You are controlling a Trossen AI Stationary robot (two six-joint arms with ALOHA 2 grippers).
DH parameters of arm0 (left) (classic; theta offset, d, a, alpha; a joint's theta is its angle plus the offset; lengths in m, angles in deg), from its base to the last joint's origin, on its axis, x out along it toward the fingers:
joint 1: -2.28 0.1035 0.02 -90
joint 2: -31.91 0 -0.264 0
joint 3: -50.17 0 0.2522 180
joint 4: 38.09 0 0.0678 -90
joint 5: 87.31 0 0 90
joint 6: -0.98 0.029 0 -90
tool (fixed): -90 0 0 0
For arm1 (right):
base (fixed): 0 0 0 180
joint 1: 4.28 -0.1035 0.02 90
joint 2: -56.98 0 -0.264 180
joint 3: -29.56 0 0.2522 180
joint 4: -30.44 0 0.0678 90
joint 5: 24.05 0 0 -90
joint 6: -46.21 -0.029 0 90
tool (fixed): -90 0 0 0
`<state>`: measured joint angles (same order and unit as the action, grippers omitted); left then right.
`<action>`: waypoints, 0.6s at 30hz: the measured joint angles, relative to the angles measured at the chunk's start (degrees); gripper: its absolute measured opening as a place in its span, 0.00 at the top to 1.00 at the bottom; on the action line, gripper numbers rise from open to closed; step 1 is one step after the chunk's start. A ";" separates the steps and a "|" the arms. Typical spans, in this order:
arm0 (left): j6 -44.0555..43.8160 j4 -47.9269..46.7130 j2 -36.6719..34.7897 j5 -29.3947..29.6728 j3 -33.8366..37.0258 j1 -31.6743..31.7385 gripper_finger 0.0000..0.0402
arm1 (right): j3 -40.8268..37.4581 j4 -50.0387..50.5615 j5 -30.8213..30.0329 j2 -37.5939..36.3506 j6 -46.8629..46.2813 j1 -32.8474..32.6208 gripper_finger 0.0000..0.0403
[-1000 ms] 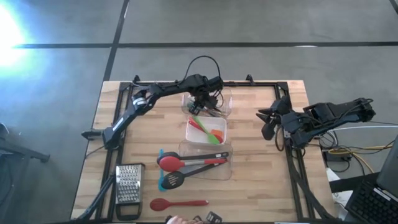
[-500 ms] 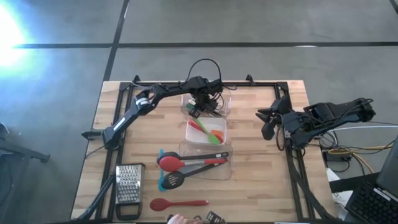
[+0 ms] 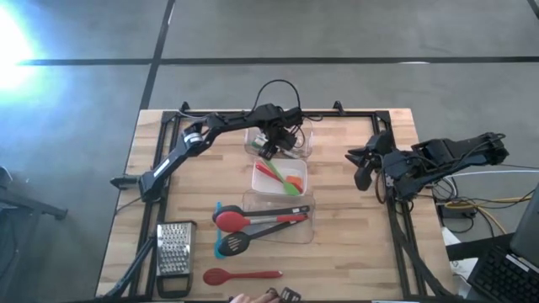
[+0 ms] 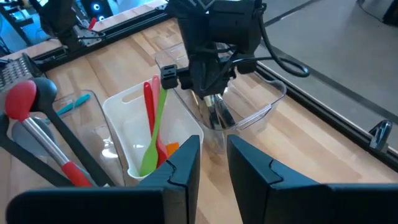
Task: Pick & Place Kitchen Items
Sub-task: Put the yellow knife into the top transparent bin, then adjust the bottom transparent bin
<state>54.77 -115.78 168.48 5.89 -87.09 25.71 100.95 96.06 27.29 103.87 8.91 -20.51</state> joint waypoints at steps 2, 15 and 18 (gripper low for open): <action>-2.69 -0.13 -0.80 2.33 0.13 -0.41 0.46 | 0.00 0.02 0.48 0.00 -0.28 0.00 0.81; -12.84 -2.95 -21.15 18.80 0.20 -3.84 0.50 | 0.00 -0.04 1.10 0.09 1.36 0.00 0.77; -17.74 -4.65 -28.09 18.60 0.13 -4.51 0.52 | 0.00 -0.02 1.12 0.09 1.49 0.00 0.79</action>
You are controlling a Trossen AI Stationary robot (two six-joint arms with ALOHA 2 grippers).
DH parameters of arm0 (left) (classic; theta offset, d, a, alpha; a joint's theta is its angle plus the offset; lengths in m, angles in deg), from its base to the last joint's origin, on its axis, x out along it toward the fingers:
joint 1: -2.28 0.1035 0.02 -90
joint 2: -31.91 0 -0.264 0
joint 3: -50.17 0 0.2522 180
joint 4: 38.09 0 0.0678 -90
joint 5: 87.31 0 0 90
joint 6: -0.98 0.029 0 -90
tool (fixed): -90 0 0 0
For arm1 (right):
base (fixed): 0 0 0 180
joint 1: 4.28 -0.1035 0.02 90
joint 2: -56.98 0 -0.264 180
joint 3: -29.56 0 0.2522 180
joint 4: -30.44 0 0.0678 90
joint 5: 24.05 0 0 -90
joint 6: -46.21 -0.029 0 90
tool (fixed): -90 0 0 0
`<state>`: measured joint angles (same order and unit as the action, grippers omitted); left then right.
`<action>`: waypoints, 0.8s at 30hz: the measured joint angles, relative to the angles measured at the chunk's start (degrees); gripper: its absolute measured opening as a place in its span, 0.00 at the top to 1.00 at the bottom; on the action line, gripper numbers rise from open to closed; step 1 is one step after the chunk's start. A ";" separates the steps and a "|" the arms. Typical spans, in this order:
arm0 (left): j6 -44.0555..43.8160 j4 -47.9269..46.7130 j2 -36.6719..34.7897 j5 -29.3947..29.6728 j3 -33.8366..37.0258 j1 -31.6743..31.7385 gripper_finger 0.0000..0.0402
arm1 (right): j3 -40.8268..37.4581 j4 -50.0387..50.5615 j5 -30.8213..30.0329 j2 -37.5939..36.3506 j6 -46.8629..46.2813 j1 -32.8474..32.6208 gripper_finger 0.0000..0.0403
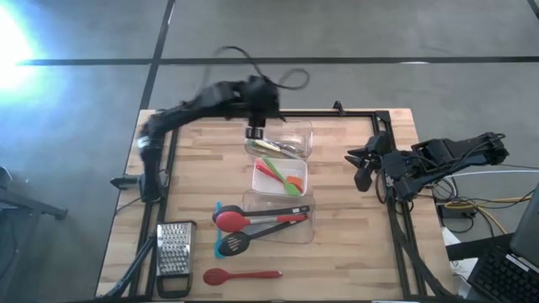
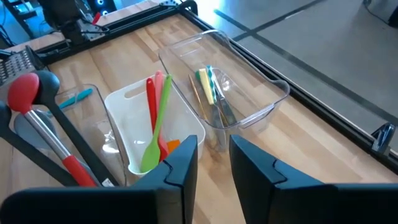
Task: Pick & Place Kitchen Items
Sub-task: Adjust the bottom transparent bin
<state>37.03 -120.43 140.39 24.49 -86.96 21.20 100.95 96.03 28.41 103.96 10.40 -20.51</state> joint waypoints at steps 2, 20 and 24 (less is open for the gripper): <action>-4.20 -0.70 -4.32 -0.44 0.02 -0.40 0.53 | 0.00 -0.06 0.00 0.00 0.01 0.00 0.80; -33.32 -0.68 -32.18 5.48 24.57 -20.30 0.58 | -0.47 -0.11 -0.02 0.00 -0.04 0.00 0.81; -39.87 -2.16 -34.79 7.68 30.50 -27.08 0.60 | -0.48 -0.15 -0.02 0.00 -0.09 0.00 0.80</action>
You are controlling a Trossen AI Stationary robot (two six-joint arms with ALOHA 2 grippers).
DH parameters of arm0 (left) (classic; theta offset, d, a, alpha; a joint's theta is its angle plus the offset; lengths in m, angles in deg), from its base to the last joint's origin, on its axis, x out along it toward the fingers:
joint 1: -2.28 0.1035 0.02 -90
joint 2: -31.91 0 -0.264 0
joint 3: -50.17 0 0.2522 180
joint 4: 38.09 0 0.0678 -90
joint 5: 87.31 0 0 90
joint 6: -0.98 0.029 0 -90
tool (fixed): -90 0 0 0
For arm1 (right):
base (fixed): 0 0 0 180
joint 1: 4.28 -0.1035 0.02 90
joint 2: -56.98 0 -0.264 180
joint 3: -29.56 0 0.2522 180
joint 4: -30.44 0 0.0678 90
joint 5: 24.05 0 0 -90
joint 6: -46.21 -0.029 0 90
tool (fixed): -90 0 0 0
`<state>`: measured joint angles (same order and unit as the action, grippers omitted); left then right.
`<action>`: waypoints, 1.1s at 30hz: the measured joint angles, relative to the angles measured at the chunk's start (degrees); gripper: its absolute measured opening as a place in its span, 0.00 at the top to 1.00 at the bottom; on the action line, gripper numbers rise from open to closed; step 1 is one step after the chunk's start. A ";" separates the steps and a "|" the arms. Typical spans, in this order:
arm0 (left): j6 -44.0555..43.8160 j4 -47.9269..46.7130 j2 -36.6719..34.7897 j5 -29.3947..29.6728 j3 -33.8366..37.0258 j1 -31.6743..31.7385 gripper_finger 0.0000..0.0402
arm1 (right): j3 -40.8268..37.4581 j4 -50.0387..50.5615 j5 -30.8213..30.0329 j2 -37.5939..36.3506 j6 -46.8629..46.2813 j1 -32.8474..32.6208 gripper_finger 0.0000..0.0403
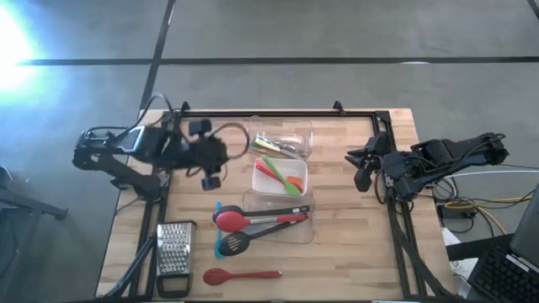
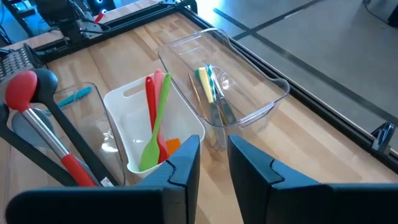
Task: Pick & Place Kitchen Items
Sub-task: Adjust the bottom transparent bin
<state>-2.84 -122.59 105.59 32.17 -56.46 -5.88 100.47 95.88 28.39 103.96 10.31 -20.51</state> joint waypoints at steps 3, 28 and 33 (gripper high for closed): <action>-5.07 -2.53 -0.87 -0.21 2.77 -4.54 0.61 | 0.00 0.00 0.00 0.00 -0.08 0.00 0.81; -6.63 11.84 5.06 -11.30 14.14 -32.89 0.62 | -0.07 -2.34 0.12 7.22 -4.24 0.00 0.85; -6.30 16.27 6.12 -16.28 14.27 -35.53 0.61 | -0.07 -4.38 0.13 9.27 -4.24 0.00 0.84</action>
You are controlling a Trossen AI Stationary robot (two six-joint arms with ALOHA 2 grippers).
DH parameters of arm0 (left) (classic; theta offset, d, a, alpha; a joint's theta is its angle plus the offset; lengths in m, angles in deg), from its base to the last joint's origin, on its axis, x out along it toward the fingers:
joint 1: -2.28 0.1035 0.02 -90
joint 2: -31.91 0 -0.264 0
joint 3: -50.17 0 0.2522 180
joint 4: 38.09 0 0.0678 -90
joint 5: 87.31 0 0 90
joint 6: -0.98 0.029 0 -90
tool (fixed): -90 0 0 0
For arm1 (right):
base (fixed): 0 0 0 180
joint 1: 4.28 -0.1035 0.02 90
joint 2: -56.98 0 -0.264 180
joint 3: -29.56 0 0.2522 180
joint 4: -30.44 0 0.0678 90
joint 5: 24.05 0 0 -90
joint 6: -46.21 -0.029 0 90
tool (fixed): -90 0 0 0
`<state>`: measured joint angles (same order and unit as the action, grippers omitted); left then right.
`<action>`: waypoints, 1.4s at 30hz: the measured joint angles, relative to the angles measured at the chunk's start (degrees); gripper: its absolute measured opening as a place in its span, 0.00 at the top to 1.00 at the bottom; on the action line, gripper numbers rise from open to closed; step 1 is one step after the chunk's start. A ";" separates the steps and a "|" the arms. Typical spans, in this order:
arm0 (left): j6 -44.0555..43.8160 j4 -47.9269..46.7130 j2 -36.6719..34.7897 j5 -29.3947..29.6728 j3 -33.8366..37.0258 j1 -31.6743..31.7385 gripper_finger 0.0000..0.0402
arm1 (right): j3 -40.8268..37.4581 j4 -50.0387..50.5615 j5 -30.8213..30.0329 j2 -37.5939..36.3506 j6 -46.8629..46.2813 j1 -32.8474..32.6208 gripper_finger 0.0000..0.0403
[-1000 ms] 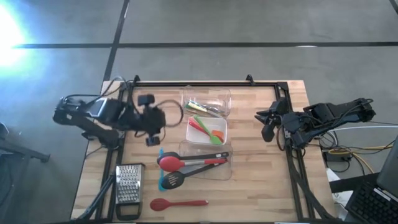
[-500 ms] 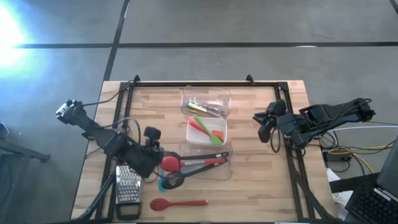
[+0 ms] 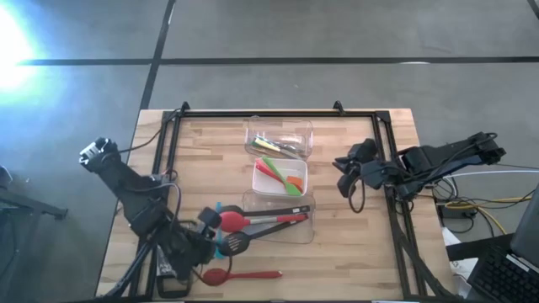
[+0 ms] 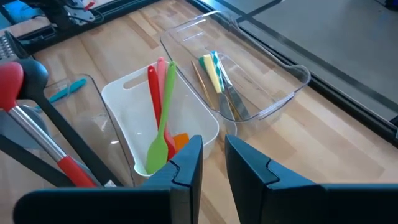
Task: Pick & Place Kitchen Items
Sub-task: Adjust the bottom transparent bin
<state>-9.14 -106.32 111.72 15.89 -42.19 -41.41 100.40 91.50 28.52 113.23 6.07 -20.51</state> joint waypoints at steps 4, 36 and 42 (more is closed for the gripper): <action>-2.43 0.08 0.86 -0.23 0.02 -2.27 0.63 | 0.00 -0.11 0.00 0.50 0.00 0.00 0.84; 12.01 5.68 22.17 -6.00 0.51 -1.68 0.66 | 0.02 -2.85 -0.04 0.33 0.08 0.00 0.86; 11.92 6.48 21.46 -6.65 4.08 -0.62 0.66 | 0.02 -2.97 -0.04 0.33 0.07 0.00 0.86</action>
<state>2.78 -99.84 133.18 9.24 -38.11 -42.04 100.42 88.54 28.48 113.56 6.14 -20.51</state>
